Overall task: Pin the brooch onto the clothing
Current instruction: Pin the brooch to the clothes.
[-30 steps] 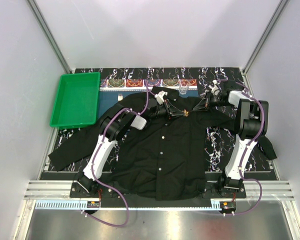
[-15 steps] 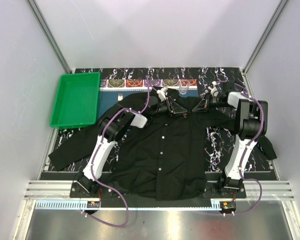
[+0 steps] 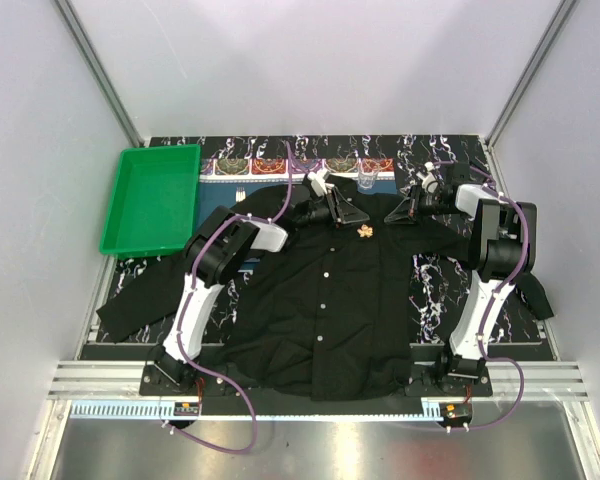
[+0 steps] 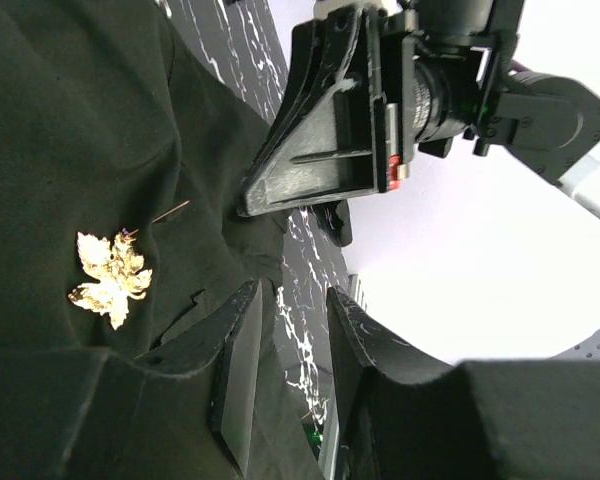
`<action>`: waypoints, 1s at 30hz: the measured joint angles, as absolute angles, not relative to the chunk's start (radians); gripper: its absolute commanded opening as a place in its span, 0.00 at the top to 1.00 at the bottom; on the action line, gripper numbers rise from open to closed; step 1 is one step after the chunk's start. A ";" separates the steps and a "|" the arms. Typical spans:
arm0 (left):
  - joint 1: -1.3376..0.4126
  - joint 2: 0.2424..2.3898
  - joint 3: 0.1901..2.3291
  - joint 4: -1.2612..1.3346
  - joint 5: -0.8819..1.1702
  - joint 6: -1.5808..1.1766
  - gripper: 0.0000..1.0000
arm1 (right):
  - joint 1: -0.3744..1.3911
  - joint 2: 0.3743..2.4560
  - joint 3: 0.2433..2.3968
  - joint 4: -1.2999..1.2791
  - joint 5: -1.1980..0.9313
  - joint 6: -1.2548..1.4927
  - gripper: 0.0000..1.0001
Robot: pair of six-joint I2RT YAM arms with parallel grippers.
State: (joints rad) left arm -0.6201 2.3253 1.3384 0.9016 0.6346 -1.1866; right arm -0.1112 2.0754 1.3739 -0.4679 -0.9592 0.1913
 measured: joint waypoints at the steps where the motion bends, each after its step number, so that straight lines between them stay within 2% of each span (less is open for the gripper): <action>1: -0.614 2.301 1.328 0.882 0.633 -1.173 0.68 | -0.111 2.075 1.374 -0.467 -0.958 0.196 0.80; 3: -0.606 2.261 1.315 0.846 0.629 -1.146 0.68 | -0.110 2.074 1.374 -0.467 -0.948 0.202 0.71; 6: -0.600 2.213 1.315 0.771 0.613 -1.102 0.72 | -0.105 2.065 1.370 -0.463 -0.926 0.213 0.64; 15: -0.614 2.192 1.325 0.551 0.560 -1.028 0.69 | -0.079 2.056 1.363 -0.456 -0.888 0.208 0.66; 24: -0.616 2.193 1.325 0.522 0.559 -1.029 0.69 | -0.033 2.056 1.380 -0.468 -0.808 0.170 0.64; 30: -0.618 2.193 1.326 0.519 0.555 -1.029 0.68 | -0.028 2.056 1.414 -0.484 -0.779 0.144 0.67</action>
